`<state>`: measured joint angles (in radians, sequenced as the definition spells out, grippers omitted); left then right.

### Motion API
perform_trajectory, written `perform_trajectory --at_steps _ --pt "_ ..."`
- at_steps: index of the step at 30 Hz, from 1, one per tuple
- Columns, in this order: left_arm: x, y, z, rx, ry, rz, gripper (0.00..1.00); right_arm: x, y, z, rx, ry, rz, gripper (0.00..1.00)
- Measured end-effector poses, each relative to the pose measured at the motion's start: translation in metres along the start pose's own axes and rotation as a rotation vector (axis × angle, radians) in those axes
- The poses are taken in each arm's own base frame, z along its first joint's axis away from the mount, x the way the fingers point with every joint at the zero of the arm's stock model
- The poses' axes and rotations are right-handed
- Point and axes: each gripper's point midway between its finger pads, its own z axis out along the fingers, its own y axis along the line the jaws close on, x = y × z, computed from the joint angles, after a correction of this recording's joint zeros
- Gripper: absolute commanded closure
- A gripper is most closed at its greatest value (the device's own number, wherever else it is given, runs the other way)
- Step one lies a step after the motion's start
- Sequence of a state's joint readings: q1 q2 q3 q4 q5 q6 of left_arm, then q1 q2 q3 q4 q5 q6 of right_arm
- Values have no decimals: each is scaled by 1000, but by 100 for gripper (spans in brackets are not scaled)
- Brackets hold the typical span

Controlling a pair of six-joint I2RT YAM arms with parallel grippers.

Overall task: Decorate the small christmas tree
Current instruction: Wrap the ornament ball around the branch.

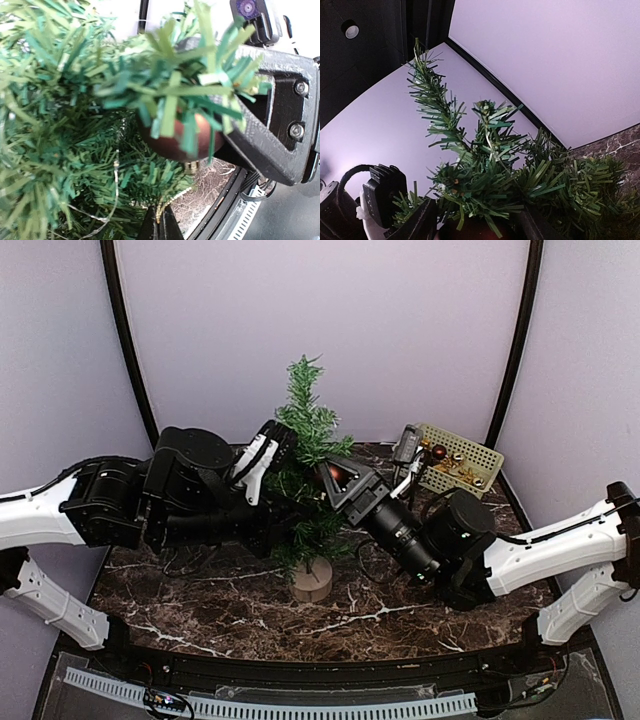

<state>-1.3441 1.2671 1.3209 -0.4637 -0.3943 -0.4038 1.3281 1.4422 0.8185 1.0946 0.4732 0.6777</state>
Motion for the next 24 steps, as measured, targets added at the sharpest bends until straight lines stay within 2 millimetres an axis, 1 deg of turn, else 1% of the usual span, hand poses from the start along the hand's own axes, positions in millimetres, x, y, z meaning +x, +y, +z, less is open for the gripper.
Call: perform_trajectory --at_steps 8,13,18,24 --pt "8 -11 9 46 32 16 100 -1 1 0 -5 -6 5 47" --pt "8 -15 9 67 36 19 100 -3 2 -1 -7 -8 10 47" --pt "9 -14 9 60 37 19 100 -1 0 -3 -5 -5 15 47" --pt "17 -7 15 16 63 35 100 -1 -1 -4 -4 -5 15 47"
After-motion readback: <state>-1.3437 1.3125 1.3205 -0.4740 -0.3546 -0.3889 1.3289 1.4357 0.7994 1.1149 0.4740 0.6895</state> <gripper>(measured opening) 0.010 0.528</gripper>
